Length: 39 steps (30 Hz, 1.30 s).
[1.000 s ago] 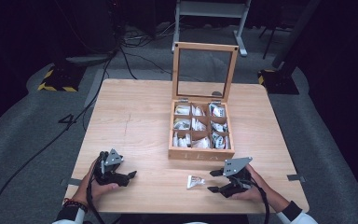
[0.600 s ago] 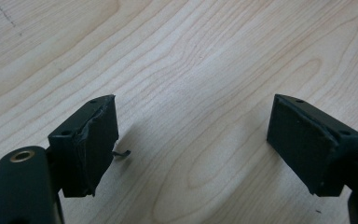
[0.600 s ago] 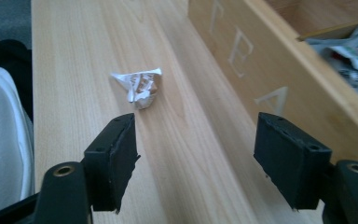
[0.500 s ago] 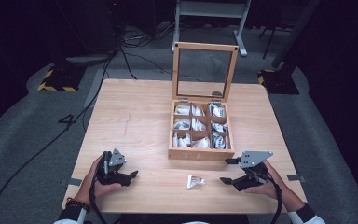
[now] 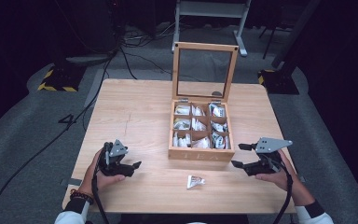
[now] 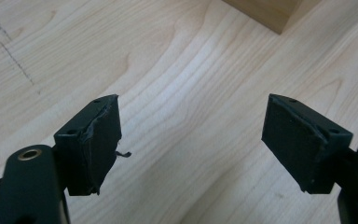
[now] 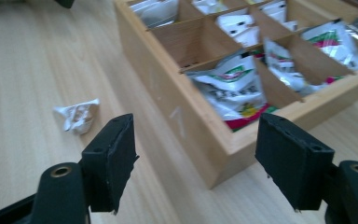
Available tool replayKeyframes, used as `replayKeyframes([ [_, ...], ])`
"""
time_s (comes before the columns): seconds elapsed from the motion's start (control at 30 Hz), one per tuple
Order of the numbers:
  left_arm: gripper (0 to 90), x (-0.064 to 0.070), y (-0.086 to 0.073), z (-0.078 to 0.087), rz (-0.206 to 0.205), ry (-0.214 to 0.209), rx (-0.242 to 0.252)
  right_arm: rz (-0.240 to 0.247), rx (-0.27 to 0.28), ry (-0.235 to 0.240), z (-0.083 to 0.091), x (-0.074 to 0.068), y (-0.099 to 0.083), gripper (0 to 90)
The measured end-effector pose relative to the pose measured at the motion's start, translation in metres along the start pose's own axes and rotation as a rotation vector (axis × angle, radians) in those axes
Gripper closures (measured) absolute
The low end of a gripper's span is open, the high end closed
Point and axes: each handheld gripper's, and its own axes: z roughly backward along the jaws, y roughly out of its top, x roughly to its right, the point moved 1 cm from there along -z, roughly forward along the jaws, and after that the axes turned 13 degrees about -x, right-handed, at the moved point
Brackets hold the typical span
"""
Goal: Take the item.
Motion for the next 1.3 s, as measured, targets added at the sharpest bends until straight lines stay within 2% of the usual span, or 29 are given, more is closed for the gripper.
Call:
replayKeyframes([
  [0.17, 20.0, -0.004, 0.023, 0.001, -0.021, -0.023, 0.022, -0.052, 0.017, -0.053, 0.007, 0.018, 0.005, 29.1],
  [0.2, 19.7, -0.004, 0.034, 0.001, -0.030, -0.026, 0.028, -0.073, 0.021, -0.066, 0.008, 0.026, 0.008, 28.2],
  [0.23, 19.6, -0.004, 0.034, 0.001, -0.030, -0.026, 0.028, -0.073, 0.021, -0.066, 0.008, 0.026, 0.008, 28.2],
  [0.37, 19.5, -0.007, 0.065, -0.001, -0.051, -0.022, 0.054, -0.097, 0.021, -0.117, 0.012, 0.045, 0.016, 27.8],
  [0.43, 19.5, -0.008, 0.070, -0.001, -0.058, -0.019, 0.057, -0.103, 0.021, -0.127, 0.012, 0.048, 0.018, 27.8],
  [0.5, 19.5, -0.009, 0.083, -0.004, -0.061, -0.017, 0.067, -0.116, 0.016, -0.146, 0.011, 0.060, 0.025, 27.8],
  [0.53, 19.5, -0.011, 0.089, -0.005, -0.061, -0.027, 0.068, -0.116, 0.016, -0.146, 0.011, 0.060, 0.025, 27.8],
  [0.57, 19.5, -0.013, 0.095, -0.006, -0.063, -0.020, 0.073, -0.120, 0.013, -0.160, 0.010, 0.063, 0.028, 27.9],
  [0.6, 19.1, -0.016, 0.105, -0.007, -0.056, -0.018, 0.076, -0.139, -0.016, -0.171, 0.005, 0.072, 0.034, 28.0],
  [0.63, 18.7, -0.016, 0.105, -0.007, -0.056, -0.018, 0.076, -0.139, -0.016, -0.171, 0.005, 0.072, 0.034, 28.0],
  [0.73, 18.7, -0.022, 0.119, -0.009, -0.043, -0.033, 0.097, -0.129, -0.025, -0.207, -0.001, 0.083, 0.043, 28.2],
  [0.77, 18.8, -0.026, 0.129, -0.010, -0.038, -0.036, 0.110, -0.160, -0.008, -0.181, -0.004, 0.090, 0.048, 28.6],
  [0.8, 18.8, -0.026, 0.129, -0.010, -0.038, -0.036, 0.110, -0.160, -0.008, -0.181, -0.004, 0.090, 0.048, 28.6],
  [0.9, 18.7, -0.035, 0.147, -0.013, -0.020, -0.047, 0.137, -0.190, 0.011, -0.187, -0.013, 0.107, 0.058, 29.5],
  [0.93, 18.7, -0.035, 0.147, -0.013, -0.020, -0.047, 0.137, -0.190, 0.011, -0.187, -0.013, 0.107, 0.058, 29.5],
  [0.97, 18.7, -0.038, 0.152, -0.015, -0.018, -0.042, 0.138, -0.202, 0.011, -0.204, -0.019, 0.113, 0.063, 29.6],
  [1.0, 18.7, -0.042, 0.161, -0.020, 0.001, -0.041, 0.138, -0.208, 0.014, -0.205, -0.021, 0.116, 0.065, 29.6],
  [1.07, 20.0, -0.043, 0.166, -0.023, 0.011, -0.039, 0.131, -0.211, 0.004, -0.223, -0.026, 0.122, 0.070, 30.2],
  [1.17, 20.2, -0.049, 0.179, -0.030, 0.022, -0.032, 0.118, -0.215, 0.009, -0.224, -0.030, 0.127, 0.075, 30.2],
  [1.2, 20.0, -0.053, 0.187, -0.037, 0.036, -0.031, 0.114, -0.224, 0.004, -0.226, -0.034, 0.133, 0.081, 30.2],
  [1.23, 19.8, -0.053, 0.187, -0.037, 0.036, -0.031, 0.114, -0.224, 0.004, -0.226, -0.034, 0.133, 0.081, 30.2],
  [1.3, 19.6, -0.057, 0.197, -0.045, 0.046, -0.019, 0.103, -0.233, -0.001, -0.220, -0.039, 0.139, 0.085, 30.2],
])
